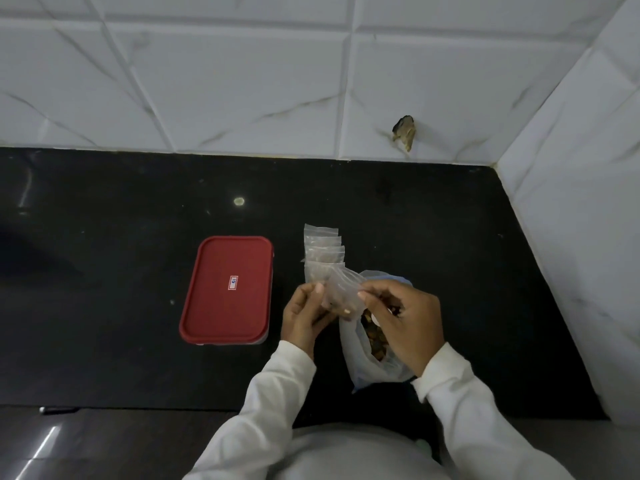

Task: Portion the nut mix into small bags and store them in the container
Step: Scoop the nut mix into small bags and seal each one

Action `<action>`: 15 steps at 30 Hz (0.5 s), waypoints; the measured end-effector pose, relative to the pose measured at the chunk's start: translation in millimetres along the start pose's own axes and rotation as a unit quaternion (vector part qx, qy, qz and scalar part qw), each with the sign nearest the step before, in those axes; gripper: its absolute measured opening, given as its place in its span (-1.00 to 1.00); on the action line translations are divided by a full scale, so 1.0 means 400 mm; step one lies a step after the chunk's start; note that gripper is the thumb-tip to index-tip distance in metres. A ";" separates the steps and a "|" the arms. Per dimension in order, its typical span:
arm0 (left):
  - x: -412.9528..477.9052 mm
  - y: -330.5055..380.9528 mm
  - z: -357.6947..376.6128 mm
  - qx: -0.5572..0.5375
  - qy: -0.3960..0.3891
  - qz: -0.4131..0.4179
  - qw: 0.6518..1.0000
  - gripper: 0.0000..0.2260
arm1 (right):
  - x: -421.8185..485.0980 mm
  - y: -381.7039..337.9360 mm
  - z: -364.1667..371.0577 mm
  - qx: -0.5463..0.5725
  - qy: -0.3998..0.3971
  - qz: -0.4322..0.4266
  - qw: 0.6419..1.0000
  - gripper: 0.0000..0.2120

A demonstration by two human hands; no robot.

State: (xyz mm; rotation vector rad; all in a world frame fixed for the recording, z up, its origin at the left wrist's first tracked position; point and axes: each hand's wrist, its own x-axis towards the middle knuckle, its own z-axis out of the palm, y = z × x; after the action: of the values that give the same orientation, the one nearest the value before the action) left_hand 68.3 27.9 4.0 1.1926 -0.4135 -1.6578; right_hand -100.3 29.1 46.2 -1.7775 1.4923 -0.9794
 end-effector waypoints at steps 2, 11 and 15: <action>-0.013 0.036 -0.002 0.081 -0.029 0.081 0.993 -0.75 | 0.011 -0.040 -0.017 0.067 0.002 0.000 0.998 -0.84; -0.058 0.114 0.027 0.184 -0.089 0.145 0.968 -0.81 | 0.017 -0.089 -0.013 0.256 -0.012 0.153 0.954 -0.82; -0.057 0.110 0.035 0.193 -0.070 0.147 0.968 -0.83 | 0.015 -0.080 0.001 0.245 -0.018 0.182 0.952 -0.87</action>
State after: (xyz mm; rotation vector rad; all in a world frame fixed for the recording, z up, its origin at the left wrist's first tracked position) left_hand 79.5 25.0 54.3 1.2239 -0.9902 -1.4436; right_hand -82.4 29.1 73.5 -1.1170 1.3413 -1.0072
